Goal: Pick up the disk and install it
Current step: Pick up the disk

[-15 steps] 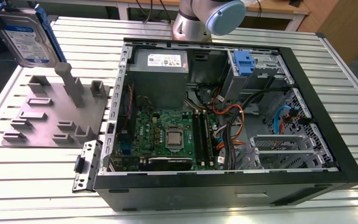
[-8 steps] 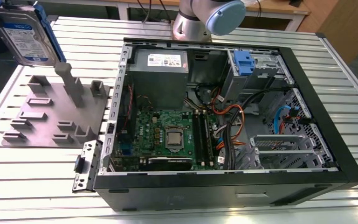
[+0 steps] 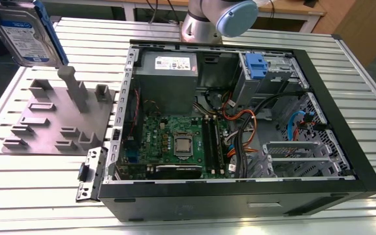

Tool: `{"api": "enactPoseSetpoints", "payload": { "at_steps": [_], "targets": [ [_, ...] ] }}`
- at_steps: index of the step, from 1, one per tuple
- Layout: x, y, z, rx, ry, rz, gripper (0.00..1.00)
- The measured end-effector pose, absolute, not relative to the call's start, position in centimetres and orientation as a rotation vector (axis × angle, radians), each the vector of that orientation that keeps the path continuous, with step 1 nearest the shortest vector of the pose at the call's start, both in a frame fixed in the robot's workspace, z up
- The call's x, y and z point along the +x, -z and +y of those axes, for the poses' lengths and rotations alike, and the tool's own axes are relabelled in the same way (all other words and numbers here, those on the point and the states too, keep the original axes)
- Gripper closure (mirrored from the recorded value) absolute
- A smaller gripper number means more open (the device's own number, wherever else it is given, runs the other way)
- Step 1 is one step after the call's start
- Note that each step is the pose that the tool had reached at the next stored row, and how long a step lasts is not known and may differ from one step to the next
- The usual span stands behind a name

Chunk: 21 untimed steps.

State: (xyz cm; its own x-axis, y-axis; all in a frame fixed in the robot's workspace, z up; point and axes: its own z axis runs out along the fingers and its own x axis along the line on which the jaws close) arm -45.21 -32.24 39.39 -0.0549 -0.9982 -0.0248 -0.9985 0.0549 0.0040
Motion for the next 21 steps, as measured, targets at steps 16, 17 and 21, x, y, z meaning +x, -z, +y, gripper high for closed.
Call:
{"api": "enactPoseSetpoints", "payload": {
  "at_steps": [16,17,21],
  "targets": [
    [-45.2,-40.4,-32.2,-2.149,-0.031,2.27,0.64],
    [-45.2,-40.5,-32.2,-2.149,-0.031,2.27,0.64],
    [-45.2,-40.7,-32.2,-2.149,-0.031,2.27,0.64]
  ]
}}
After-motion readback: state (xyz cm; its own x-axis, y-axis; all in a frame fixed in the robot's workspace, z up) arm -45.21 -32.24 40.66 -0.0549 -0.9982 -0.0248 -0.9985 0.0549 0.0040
